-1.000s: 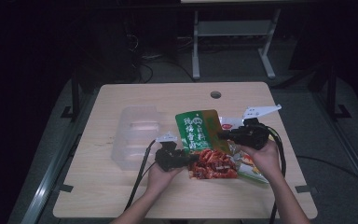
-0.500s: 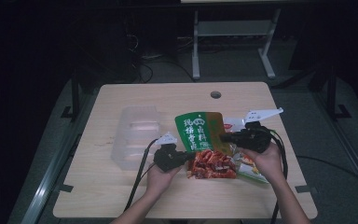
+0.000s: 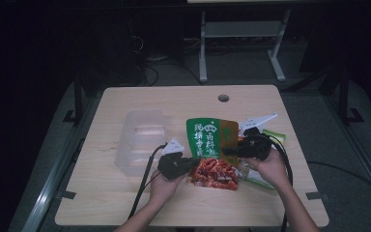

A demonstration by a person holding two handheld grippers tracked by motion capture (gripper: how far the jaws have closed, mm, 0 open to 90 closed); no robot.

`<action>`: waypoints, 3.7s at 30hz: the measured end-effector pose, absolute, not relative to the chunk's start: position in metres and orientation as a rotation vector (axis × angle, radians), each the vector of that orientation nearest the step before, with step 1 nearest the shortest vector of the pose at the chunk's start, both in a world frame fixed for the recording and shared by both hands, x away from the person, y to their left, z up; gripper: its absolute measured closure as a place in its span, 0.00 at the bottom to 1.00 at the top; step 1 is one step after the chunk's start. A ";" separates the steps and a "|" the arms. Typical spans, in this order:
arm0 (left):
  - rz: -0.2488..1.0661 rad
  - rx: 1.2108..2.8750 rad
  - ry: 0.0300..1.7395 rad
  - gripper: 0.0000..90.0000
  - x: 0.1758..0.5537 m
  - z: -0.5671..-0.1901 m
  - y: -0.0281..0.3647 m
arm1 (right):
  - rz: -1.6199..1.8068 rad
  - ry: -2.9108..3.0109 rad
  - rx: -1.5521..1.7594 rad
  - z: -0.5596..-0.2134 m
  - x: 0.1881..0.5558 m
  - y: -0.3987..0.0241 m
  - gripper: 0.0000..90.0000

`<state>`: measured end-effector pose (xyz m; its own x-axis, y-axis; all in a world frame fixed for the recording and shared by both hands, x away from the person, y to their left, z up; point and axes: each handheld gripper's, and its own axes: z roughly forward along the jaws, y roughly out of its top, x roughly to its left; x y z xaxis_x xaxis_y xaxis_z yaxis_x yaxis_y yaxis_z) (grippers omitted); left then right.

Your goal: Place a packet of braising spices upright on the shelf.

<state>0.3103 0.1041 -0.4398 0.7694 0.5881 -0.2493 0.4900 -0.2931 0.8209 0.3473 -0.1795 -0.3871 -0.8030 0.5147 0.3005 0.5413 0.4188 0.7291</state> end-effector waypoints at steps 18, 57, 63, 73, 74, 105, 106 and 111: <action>0.230 1.979 0.795 0.72 0.293 -0.430 0.108 | -1.394 -2.635 -0.926 -0.378 0.333 -0.168 1.00; 0.285 2.073 0.668 0.43 0.248 -0.429 0.135 | -1.531 -2.657 -0.901 -0.316 0.329 -0.145 1.00; 0.287 2.070 0.666 0.41 0.244 -0.431 0.140 | -1.529 -2.669 -0.881 -0.307 0.338 -0.132 1.00; 0.293 2.073 0.649 0.40 0.240 -0.433 0.144 | -1.528 -2.685 -0.827 -0.295 0.354 -0.106 1.00; 0.291 2.074 0.649 0.40 0.240 -0.432 0.145 | -1.526 -2.686 -0.823 -0.294 0.356 -0.103 1.00; 0.305 2.056 0.614 0.39 0.240 -0.432 0.147 | -1.564 -2.651 -0.742 -0.274 0.416 -0.038 1.00; 0.304 2.048 0.619 0.39 0.240 -0.432 0.147 | -1.562 -2.653 -0.737 -0.274 0.419 -0.035 1.00; 0.304 2.042 0.622 0.39 0.241 -0.431 0.149 | -1.566 -2.653 -0.734 -0.272 0.428 -0.023 1.00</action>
